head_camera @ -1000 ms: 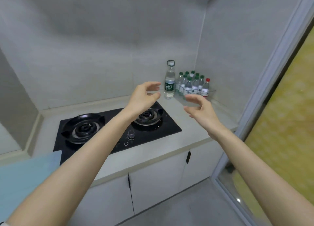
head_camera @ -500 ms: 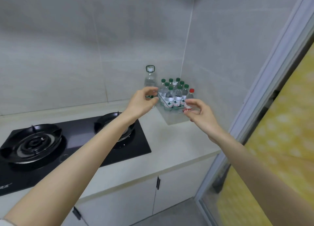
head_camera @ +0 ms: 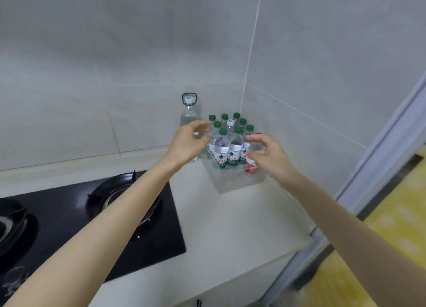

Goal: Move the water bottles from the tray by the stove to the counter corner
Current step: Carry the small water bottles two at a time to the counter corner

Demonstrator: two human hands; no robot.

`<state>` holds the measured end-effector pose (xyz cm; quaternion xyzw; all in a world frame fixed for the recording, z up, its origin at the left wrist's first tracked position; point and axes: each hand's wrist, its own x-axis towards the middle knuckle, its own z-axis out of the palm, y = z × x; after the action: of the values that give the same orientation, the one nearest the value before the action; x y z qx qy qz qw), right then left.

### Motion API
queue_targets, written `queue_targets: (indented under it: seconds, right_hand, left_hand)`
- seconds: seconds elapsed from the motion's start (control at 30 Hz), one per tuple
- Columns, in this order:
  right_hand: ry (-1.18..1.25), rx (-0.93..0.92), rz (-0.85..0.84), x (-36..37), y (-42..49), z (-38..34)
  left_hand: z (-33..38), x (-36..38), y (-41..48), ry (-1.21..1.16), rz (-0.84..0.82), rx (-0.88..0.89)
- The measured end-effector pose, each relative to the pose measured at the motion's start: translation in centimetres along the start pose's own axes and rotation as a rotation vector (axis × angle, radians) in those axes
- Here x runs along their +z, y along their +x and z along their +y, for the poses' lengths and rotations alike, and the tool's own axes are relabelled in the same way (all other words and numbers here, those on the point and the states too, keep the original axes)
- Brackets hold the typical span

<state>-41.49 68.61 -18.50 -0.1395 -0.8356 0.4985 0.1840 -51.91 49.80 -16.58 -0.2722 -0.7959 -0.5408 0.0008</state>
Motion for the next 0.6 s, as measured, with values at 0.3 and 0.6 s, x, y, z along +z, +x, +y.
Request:
queue_targets:
  seconds: [0.3, 0.6]
  right_hand:
    - [-0.109, 0.047, -0.042, 2.6, 13.0, 4.4]
    - [-0.257, -0.028, -0.185, 7.3, 22.4, 9.5]
  left_hand:
    - [-5.2, 2.7, 10.4, -0.030, -0.034, -0.069]
    - [-8.5, 3.2, 15.8, -0.041, -0.004, -0.196]
